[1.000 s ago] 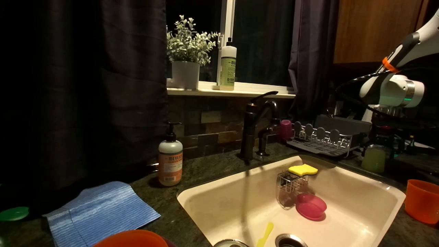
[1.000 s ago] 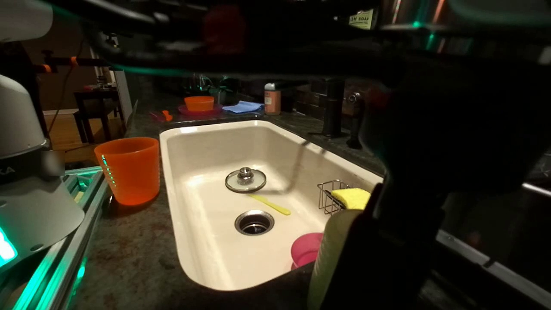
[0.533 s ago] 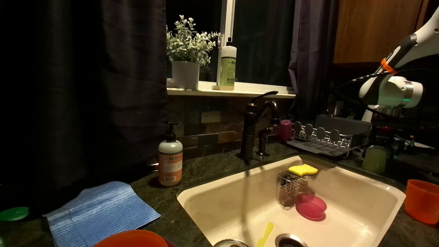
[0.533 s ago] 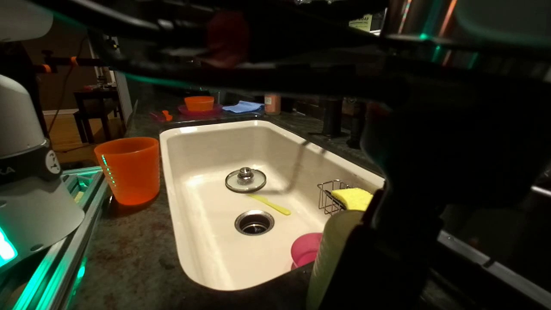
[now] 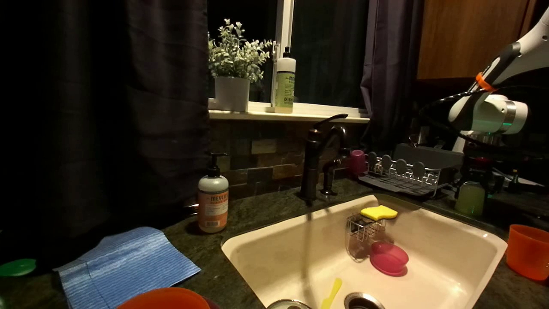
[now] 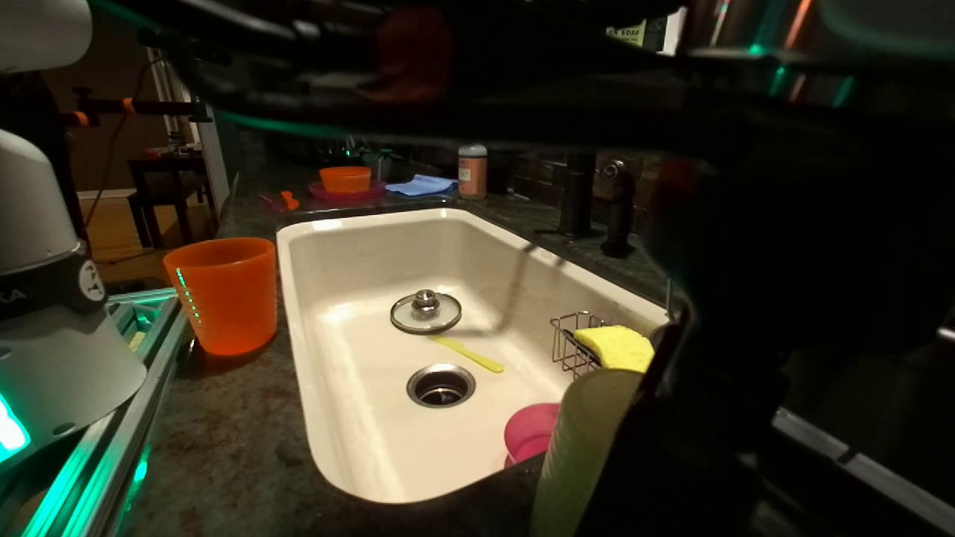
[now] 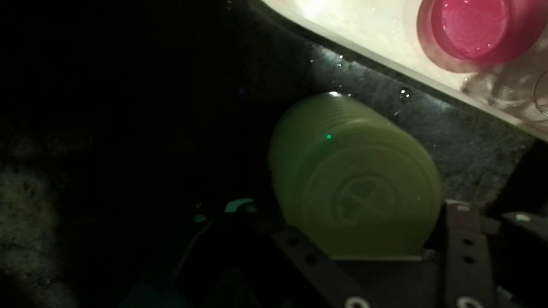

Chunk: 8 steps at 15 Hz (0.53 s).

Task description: Pick the green cup from the drying rack and place it to the right of the sink right-side-up

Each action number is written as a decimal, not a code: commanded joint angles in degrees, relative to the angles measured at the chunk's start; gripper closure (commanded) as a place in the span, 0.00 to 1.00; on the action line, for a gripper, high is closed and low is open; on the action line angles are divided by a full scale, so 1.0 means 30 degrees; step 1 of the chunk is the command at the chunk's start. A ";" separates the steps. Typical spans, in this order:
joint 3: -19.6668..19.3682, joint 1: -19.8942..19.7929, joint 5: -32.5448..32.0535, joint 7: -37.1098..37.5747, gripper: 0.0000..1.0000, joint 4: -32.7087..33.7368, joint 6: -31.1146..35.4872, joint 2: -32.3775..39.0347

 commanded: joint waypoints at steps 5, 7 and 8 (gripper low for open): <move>-0.0214 0.1402 -0.1341 0.3489 0.51 -0.1047 0.0957 -0.1419; -0.0298 0.2178 -0.3119 0.5453 0.51 -0.1689 0.1568 -0.2215; -0.0334 0.2466 -0.4284 0.6557 0.51 -0.1952 0.1470 -0.2635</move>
